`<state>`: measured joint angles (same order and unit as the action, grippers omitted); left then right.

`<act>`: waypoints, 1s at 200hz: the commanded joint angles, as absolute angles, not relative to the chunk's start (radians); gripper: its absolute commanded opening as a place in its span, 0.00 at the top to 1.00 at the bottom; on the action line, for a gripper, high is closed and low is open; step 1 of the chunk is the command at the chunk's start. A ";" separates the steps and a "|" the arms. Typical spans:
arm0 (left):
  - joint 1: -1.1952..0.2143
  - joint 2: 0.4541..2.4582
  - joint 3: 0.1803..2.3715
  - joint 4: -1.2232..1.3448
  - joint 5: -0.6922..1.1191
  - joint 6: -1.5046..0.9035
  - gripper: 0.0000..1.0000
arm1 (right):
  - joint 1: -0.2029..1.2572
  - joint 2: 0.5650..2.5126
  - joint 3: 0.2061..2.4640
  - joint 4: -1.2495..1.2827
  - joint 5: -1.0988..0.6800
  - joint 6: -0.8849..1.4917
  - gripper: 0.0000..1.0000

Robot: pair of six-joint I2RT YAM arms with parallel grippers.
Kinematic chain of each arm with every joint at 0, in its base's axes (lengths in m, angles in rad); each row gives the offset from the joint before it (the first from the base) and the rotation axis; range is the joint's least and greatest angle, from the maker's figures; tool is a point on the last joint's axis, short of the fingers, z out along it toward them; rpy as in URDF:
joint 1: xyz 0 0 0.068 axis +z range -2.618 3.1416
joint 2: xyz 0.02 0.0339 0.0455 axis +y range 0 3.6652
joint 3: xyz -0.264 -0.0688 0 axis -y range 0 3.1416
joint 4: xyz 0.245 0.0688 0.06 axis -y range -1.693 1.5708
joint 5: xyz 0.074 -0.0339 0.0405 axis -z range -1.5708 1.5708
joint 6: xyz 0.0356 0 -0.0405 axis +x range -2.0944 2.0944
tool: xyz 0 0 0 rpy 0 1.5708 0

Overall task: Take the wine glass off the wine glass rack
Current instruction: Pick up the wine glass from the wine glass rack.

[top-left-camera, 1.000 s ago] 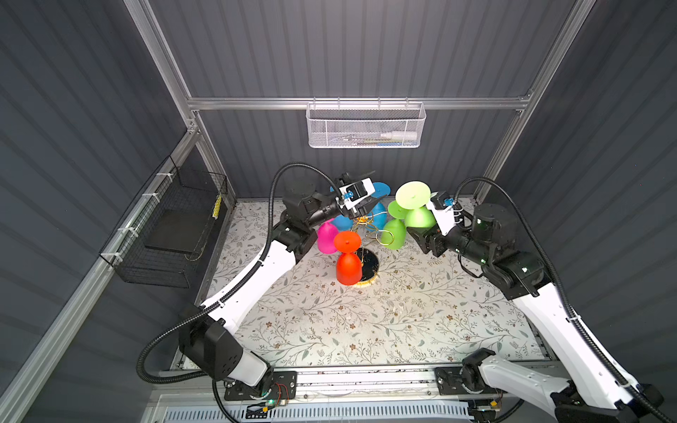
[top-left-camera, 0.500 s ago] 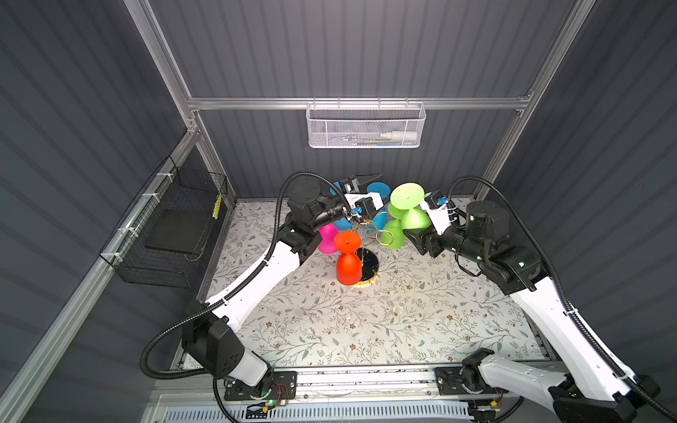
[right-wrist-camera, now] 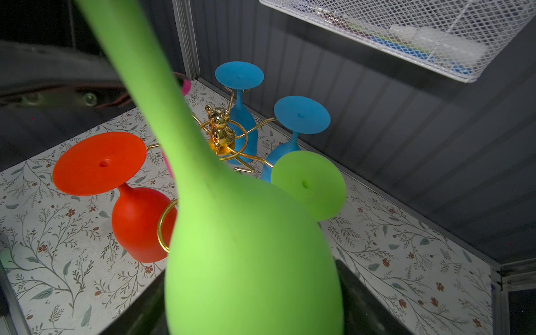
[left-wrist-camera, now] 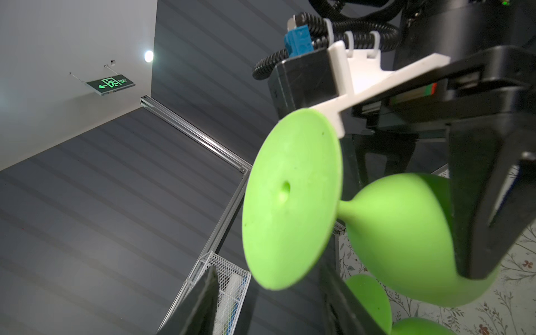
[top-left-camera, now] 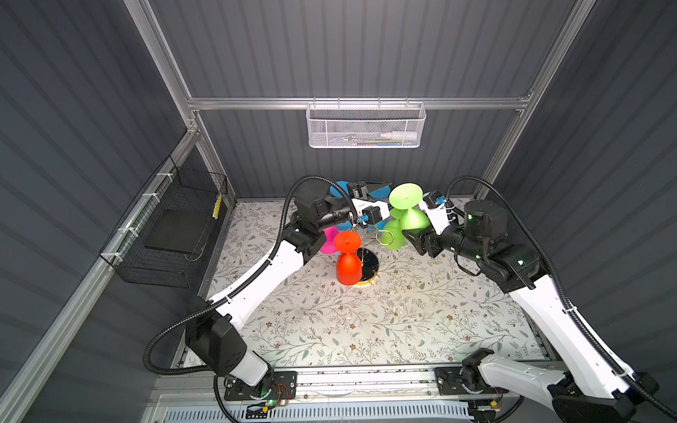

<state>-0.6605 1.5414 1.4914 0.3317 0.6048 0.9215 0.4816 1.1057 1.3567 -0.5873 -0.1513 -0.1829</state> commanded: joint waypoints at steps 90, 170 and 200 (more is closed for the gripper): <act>-0.702 1.571 1.577 0.220 0.609 1.093 0.62 | 0.494 1.113 1.408 -0.619 -0.155 -0.153 0.48; -0.719 1.572 1.548 0.332 0.560 1.095 0.90 | 0.503 1.147 1.427 -0.642 -0.159 -0.141 0.49; -0.721 1.573 1.535 0.389 0.534 1.076 0.95 | 0.506 1.148 1.437 -0.644 -0.164 -0.136 0.48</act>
<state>-0.7067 1.5719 1.5467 0.3164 0.5350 1.1229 0.4984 1.1465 1.4136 -0.6319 -0.1688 -0.1116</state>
